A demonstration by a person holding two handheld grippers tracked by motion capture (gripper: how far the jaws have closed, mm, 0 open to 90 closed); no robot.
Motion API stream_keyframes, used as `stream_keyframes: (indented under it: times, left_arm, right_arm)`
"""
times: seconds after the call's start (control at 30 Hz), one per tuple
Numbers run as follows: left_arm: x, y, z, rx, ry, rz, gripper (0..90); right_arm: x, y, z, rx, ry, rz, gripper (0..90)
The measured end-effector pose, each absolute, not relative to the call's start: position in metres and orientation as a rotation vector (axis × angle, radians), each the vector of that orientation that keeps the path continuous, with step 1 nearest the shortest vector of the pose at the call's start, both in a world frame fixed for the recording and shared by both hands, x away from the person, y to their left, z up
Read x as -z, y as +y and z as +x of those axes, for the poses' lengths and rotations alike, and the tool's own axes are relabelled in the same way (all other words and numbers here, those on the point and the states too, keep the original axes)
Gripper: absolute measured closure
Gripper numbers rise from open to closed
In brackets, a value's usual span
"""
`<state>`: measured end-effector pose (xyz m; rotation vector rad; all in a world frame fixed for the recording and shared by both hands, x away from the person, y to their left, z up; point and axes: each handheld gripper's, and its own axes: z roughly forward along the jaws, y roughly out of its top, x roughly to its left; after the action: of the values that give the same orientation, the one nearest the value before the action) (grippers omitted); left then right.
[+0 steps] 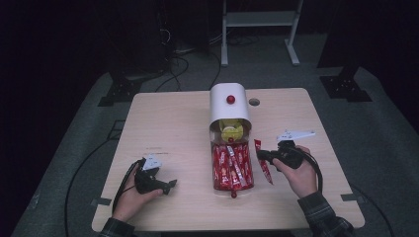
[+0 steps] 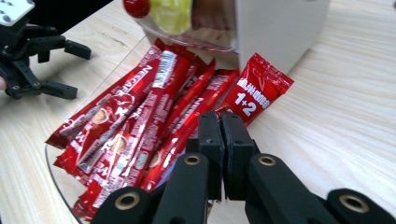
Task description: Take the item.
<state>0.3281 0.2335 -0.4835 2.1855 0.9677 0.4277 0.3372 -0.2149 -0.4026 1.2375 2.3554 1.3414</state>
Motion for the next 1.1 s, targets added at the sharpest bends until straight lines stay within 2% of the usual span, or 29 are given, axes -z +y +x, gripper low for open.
stream_keyframes:
  times: [0.57,1.1]
  left_arm:
    - [0.484,0.234,0.328,-0.428,0.967,2.186,0.0]
    - [0.483,0.233,0.328,-0.427,0.969,2.185,0.0]
  right_arm:
    - [0.405,-0.244,0.346,-1.297,2.289,1.291,87.2]
    - [0.436,-0.266,0.365,-1.195,2.288,1.405,87.2]
